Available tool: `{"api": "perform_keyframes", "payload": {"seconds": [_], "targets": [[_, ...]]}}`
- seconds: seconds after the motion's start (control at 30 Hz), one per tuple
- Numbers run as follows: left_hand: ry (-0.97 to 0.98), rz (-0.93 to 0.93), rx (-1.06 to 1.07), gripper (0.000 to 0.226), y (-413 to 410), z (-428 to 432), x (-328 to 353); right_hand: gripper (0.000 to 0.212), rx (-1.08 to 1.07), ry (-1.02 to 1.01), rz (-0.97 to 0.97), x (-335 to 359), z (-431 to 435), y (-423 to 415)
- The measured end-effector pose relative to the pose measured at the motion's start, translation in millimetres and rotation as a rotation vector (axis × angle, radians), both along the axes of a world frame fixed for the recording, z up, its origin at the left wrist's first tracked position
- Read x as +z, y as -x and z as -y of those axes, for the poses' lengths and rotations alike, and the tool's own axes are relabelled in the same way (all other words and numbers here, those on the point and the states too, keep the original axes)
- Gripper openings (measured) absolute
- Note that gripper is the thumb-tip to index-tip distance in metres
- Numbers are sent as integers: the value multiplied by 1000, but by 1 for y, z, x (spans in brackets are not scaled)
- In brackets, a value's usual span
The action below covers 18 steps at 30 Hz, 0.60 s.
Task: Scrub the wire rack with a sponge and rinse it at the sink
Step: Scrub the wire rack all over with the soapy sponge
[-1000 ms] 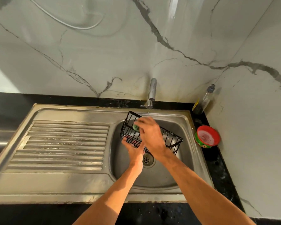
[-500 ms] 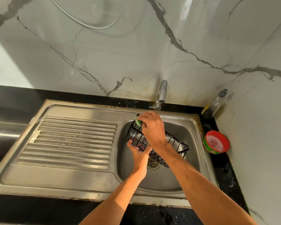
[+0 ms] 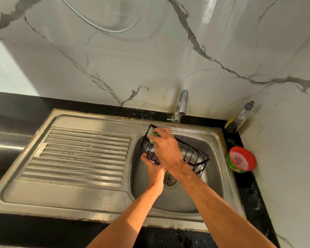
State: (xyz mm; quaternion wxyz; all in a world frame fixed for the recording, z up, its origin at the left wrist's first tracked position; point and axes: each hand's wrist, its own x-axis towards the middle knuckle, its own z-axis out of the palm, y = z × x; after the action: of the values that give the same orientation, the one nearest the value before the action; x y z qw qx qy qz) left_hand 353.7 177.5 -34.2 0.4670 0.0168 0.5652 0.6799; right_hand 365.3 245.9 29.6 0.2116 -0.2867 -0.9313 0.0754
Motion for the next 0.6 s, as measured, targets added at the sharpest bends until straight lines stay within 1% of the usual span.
{"api": "perform_keyframes", "payload": {"seconds": [0.03,0.07,0.1,0.17,0.2,0.23,0.3,0.33,0.37,0.43,0.47,0.5,0.53,0.57,0.6], "targets": [[-7,9,23,106,0,-1,-3,45,67,-26,17,-1,5,-1],[-14,10,31,103,1,-3,-4,44,59,-45,-2,1,2,-5],[-25,8,33,106,3,-5,-5,40,-24,-32,-65,3,-4,-8],[-15,-13,-3,124,4,-5,-2,32,-262,49,-222,4,-18,-15],[-10,-16,-31,129,4,-3,4,33,-291,60,-239,6,-17,-12],[-6,-24,-36,126,4,-1,3,36,-241,40,-189,7,-11,-6],[8,-57,3,109,3,2,1,45,2,-31,-65,3,7,5],[-16,-24,26,107,2,3,1,45,54,-61,-63,4,7,8],[-41,3,26,111,3,1,0,44,15,-45,-96,6,1,11],[-40,-10,-11,114,4,-2,-5,40,-166,42,-194,9,-17,13],[-18,-17,-21,110,3,-2,-3,40,-175,36,-176,12,-18,14],[-5,-33,-20,102,3,1,0,42,-90,-3,-87,14,-13,16],[11,-67,-10,89,3,3,0,45,53,-41,25,11,-5,17],[43,-108,23,77,3,3,-2,46,188,-53,101,7,5,15],[62,-159,36,69,5,4,-3,44,249,-69,141,5,10,9]]}}
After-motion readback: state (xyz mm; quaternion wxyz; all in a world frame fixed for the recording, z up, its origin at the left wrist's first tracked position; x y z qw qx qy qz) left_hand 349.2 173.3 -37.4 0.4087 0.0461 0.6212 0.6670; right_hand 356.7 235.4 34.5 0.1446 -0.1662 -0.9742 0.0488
